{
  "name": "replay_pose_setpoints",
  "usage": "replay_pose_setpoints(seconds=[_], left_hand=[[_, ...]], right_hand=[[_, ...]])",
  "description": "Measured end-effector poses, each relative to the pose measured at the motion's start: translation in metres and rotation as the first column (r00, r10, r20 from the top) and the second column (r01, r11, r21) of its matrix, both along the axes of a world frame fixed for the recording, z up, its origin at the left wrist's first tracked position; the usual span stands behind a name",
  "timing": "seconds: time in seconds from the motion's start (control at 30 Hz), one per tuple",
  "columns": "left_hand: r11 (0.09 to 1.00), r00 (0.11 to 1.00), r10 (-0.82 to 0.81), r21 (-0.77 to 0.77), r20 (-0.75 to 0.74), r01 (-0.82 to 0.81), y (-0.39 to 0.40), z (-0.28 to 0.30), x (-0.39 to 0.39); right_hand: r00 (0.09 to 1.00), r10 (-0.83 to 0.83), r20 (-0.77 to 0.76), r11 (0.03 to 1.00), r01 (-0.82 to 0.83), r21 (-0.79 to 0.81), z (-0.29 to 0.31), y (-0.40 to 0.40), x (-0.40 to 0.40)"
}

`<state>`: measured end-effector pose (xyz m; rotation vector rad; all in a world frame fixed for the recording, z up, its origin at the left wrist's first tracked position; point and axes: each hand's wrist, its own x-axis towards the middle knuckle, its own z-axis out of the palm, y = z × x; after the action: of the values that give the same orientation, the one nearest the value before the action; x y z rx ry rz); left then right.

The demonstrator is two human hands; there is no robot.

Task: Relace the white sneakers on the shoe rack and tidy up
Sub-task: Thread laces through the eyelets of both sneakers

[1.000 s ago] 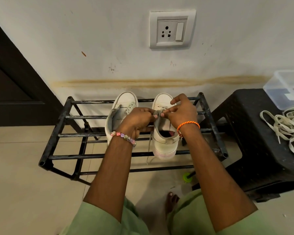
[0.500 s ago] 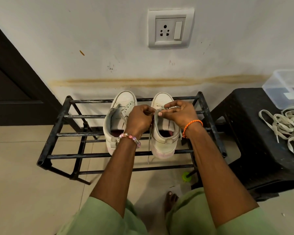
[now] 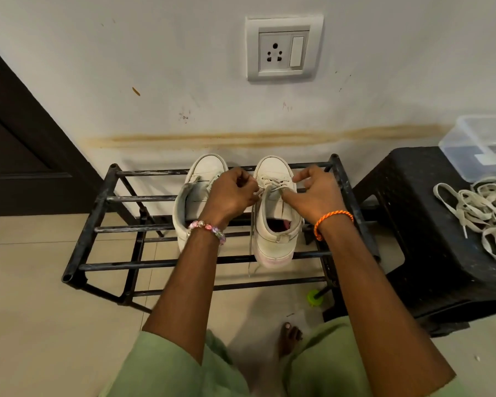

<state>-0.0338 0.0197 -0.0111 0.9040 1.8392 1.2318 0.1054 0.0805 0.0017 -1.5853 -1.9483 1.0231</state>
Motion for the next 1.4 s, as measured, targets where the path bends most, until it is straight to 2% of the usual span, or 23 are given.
replay_pose_setpoints(seconds=[0.13, 0.23, 0.3, 0.37, 0.43, 0.5, 0.53, 0.57, 0.6, 0.63, 0.67, 0.7, 0.77, 0.8, 0.9, 1.0, 1.07, 1.13, 1.27, 1.4], left_hand=[[0.998, 0.999, 0.049, 0.049, -0.017, -0.048, 0.003, 0.006, -0.001], [0.981, 0.990, 0.129, 0.142, 0.052, -0.135, 0.005, 0.019, -0.004], [0.952, 0.969, 0.180, 0.216, 0.172, -0.215, 0.005, 0.034, -0.009], [0.896, 0.896, 0.208, 0.291, 0.392, -0.336, 0.002, 0.054, -0.014], [0.838, 0.754, 0.164, 0.314, 0.636, -0.447, -0.001, 0.074, -0.018], [0.806, 0.644, 0.114, 0.308, 0.757, -0.505, -0.003, 0.086, -0.022], [0.811, 0.645, 0.137, 0.288, 0.752, -0.508, -0.004, 0.089, -0.022], [0.837, 0.701, 0.196, 0.255, 0.686, -0.484, -0.004, 0.087, -0.022], [0.882, 0.803, 0.254, 0.213, 0.539, -0.421, -0.004, 0.083, -0.020], [0.932, 0.910, 0.271, 0.153, 0.313, -0.330, -0.003, 0.074, -0.019], [0.971, 0.972, 0.221, 0.077, 0.082, -0.227, -0.002, 0.064, -0.016], [0.992, 0.989, 0.124, -0.006, -0.086, -0.125, 0.001, 0.052, -0.013], [0.981, 0.967, -0.116, -0.176, -0.228, 0.076, 0.005, 0.030, -0.004], [0.964, 0.943, -0.190, -0.233, -0.275, 0.126, 0.006, 0.023, 0.000], [0.963, 0.887, -0.198, -0.250, -0.417, 0.097, 0.010, 0.018, 0.008], [0.950, 0.869, -0.190, -0.309, -0.458, 0.045, 0.014, 0.017, 0.007], [0.934, 0.890, -0.197, -0.353, -0.410, 0.044, 0.016, 0.016, 0.005], [0.946, 0.942, -0.168, -0.315, -0.290, 0.072, 0.017, 0.018, 0.001], [0.990, 0.996, -0.080, -0.117, 0.025, 0.082, 0.009, 0.041, -0.003], [0.992, 0.948, -0.030, 0.124, 0.316, -0.009, 0.004, 0.065, -0.006]], right_hand=[[0.998, 0.006, 0.069, 0.995, -0.012, 0.101, 0.002, -0.007, -0.001], [0.995, -0.004, 0.104, 0.992, -0.010, 0.126, 0.005, -0.006, -0.003], [0.992, 0.009, 0.126, 0.995, -0.022, 0.102, 0.008, -0.005, -0.003], [0.992, 0.005, 0.123, 0.998, -0.013, 0.059, 0.011, -0.002, -0.003], [0.995, 0.001, 0.097, 1.000, 0.000, -0.008, 0.013, 0.002, -0.001], [0.997, -0.002, 0.072, 0.998, 0.006, -0.064, 0.013, 0.005, -0.001], [0.998, 0.001, 0.064, 0.996, 0.005, -0.087, 0.013, 0.006, -0.001], [0.998, 0.004, 0.057, 0.994, 0.002, -0.109, 0.013, 0.008, -0.001], [0.999, 0.004, 0.046, 0.991, 0.002, -0.133, 0.013, 0.009, -0.002], [0.999, -0.003, 0.033, 0.987, 0.009, -0.157, 0.012, 0.010, -0.002], [1.000, -0.016, 0.017, 0.983, 0.018, -0.183, 0.012, 0.011, -0.001], [1.000, -0.025, -0.003, 0.977, 0.024, -0.212, 0.013, 0.012, -0.001], [0.999, -0.029, -0.034, 0.964, 0.019, -0.267, 0.014, 0.013, 0.000], [0.999, -0.028, -0.046, 0.959, 0.014, -0.284, 0.016, 0.013, 0.001], [0.997, -0.030, -0.069, 0.948, 0.006, -0.318, 0.018, 0.014, 0.002], [0.997, -0.022, -0.079, 0.936, -0.007, -0.352, 0.018, 0.016, 0.002], [0.996, -0.022, -0.082, 0.929, -0.010, -0.370, 0.017, 0.018, 0.001], [0.996, -0.025, -0.080, 0.927, -0.007, -0.374, 0.017, 0.020, 0.001], [0.994, -0.043, -0.102, 0.919, 0.000, -0.395, 0.014, 0.022, 0.001], [0.994, -0.040, -0.103, 0.910, -0.006, -0.414, 0.014, 0.024, 0.002]])
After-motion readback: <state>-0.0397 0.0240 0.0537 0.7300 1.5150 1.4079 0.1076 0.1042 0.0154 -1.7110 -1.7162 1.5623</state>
